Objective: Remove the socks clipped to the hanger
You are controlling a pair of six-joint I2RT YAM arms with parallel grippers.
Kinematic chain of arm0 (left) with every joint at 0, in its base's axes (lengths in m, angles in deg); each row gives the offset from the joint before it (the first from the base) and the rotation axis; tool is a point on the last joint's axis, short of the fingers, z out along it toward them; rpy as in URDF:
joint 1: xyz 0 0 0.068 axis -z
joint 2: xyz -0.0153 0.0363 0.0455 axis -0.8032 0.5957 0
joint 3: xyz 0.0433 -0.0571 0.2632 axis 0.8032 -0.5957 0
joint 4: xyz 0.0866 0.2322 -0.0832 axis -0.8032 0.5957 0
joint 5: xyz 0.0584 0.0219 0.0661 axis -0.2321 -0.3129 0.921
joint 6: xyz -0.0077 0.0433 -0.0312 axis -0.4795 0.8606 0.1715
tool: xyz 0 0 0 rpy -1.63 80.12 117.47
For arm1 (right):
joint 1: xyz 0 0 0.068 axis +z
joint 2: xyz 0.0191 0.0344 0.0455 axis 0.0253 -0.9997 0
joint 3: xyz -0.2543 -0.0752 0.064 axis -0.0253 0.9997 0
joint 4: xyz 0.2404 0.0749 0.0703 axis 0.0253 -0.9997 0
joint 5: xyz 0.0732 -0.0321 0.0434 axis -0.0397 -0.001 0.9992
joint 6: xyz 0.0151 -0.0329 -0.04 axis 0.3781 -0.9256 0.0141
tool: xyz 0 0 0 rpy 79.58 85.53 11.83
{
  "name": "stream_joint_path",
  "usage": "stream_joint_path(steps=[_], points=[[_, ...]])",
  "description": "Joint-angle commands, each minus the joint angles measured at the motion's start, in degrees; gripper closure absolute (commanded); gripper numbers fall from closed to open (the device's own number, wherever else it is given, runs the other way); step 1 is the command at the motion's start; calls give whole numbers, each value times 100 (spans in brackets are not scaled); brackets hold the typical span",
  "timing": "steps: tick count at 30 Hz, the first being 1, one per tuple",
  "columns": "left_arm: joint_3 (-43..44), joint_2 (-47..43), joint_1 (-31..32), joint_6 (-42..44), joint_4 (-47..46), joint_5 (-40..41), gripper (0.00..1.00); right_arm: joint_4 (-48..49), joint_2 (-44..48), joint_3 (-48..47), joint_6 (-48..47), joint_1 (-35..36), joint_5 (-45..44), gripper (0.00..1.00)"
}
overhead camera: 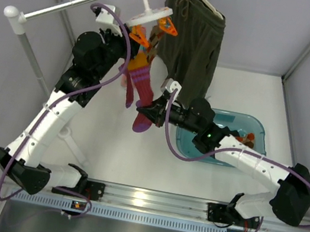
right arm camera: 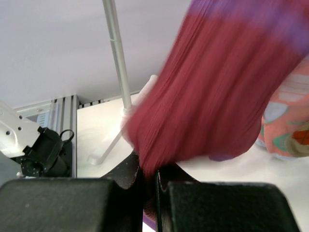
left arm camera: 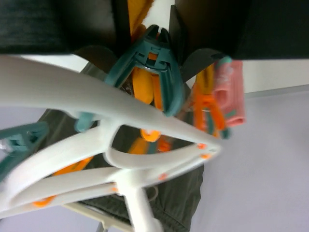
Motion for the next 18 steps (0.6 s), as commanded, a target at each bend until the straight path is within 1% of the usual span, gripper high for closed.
stream_joint_path(steps=[1, 3, 4, 5, 8, 9, 11, 13, 14, 15, 16, 17, 18], points=[[282, 28, -43, 42, -480, 5, 82, 27, -49, -57, 32, -54, 287, 99], [256, 37, -52, 42, -480, 40, 88, -17, -58, -48, 6, -54, 304, 99], [256, 46, -43, 42, -489, 57, 96, -35, -49, -13, -3, -63, 304, 100], [256, 63, -43, 33, -480, 75, 100, -44, -23, 22, -11, -63, 304, 100], [229, 98, -43, 7, -471, 101, 100, -44, 178, 268, -38, -63, 173, 100], [194, 90, -43, -2, -480, 102, 91, -79, 258, 347, -38, -54, 111, 100], [46, 11, -43, -107, -471, 102, 59, -236, 607, 558, -55, -63, -116, 100], [-78, -59, -43, -213, -471, 93, 40, -675, 933, 794, -12, -63, -836, 100], [-244, -164, -43, -266, -480, 67, 32, -842, 1327, 892, 102, -63, -1169, 100], [-332, -226, -43, -310, -471, 40, 29, -1235, 1522, 1102, 198, -63, -1929, 100], [-420, -296, -43, -362, -471, 5, 25, -1448, 1715, 1199, 313, -89, -2346, 100], [-604, -410, -52, -406, -471, 66, 13, -1668, 2065, 1296, 575, -185, -3003, 100], [-710, -481, -52, -450, -480, 93, 8, -1948, 2226, 1367, 743, -247, -3296, 100]])
